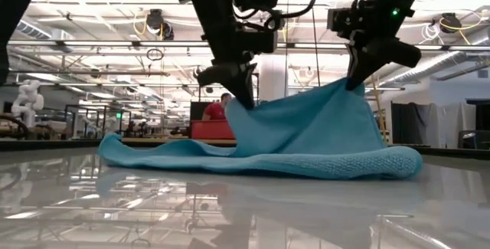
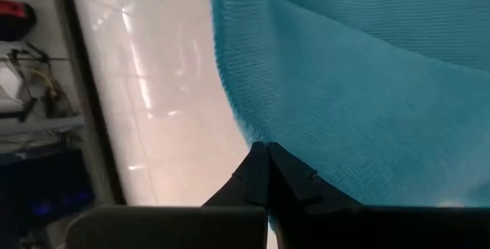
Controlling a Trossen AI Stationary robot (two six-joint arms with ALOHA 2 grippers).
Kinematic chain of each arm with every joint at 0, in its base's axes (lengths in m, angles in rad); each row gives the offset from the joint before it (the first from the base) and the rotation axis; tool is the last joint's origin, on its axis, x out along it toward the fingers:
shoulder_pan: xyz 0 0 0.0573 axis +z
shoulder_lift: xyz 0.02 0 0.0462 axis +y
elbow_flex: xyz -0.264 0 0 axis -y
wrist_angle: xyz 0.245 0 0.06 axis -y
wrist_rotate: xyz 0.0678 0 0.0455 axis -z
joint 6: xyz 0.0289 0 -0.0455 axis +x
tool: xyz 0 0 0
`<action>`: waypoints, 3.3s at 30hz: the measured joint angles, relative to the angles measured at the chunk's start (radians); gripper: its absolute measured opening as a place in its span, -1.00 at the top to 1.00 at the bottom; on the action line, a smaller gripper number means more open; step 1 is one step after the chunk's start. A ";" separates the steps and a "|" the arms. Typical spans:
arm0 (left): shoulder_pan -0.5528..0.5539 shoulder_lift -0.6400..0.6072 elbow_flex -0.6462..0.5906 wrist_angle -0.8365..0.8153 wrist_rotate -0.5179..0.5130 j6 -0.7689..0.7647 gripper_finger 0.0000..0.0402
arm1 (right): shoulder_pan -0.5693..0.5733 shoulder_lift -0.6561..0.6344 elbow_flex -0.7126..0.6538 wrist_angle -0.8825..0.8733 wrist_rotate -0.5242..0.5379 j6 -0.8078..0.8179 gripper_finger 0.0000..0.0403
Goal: Roll towel
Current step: Roll the blue microfiber towel
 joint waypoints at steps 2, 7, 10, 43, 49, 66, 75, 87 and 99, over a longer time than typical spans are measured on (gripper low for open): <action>0.012 -0.006 0.002 0.017 -0.014 0.059 1.00 | 0.007 0.000 0.000 0.003 -0.022 0.028 1.00; 0.032 -0.059 0.005 0.019 -0.065 0.220 1.00 | 0.057 -0.001 0.000 -0.018 -0.025 0.088 1.00; 0.043 -0.084 0.005 0.019 -0.073 0.289 1.00 | 0.077 -0.001 0.000 -0.015 -0.024 0.106 1.00; -0.026 -0.143 -0.124 0.178 -0.349 0.796 1.00 | 0.251 0.000 0.000 0.094 -0.069 0.230 1.00; -0.014 -0.144 -0.124 0.118 -0.249 0.802 1.00 | 0.251 0.000 0.000 0.093 -0.099 0.229 1.00; -0.134 -0.205 -0.123 -0.216 -0.027 0.407 1.00 | 0.331 0.009 0.000 0.353 -0.254 0.181 1.00; -0.302 -0.198 -0.133 -0.287 0.072 0.129 1.00 | 0.414 0.145 0.000 0.430 -0.320 0.256 1.00; -0.446 -0.197 -0.205 -0.183 0.103 -0.085 1.00 | 0.481 0.282 0.000 0.510 -0.341 0.312 1.00; -0.489 -0.125 -0.207 -0.106 0.197 -0.191 0.95 | 0.497 0.281 0.000 0.503 -0.394 0.370 0.76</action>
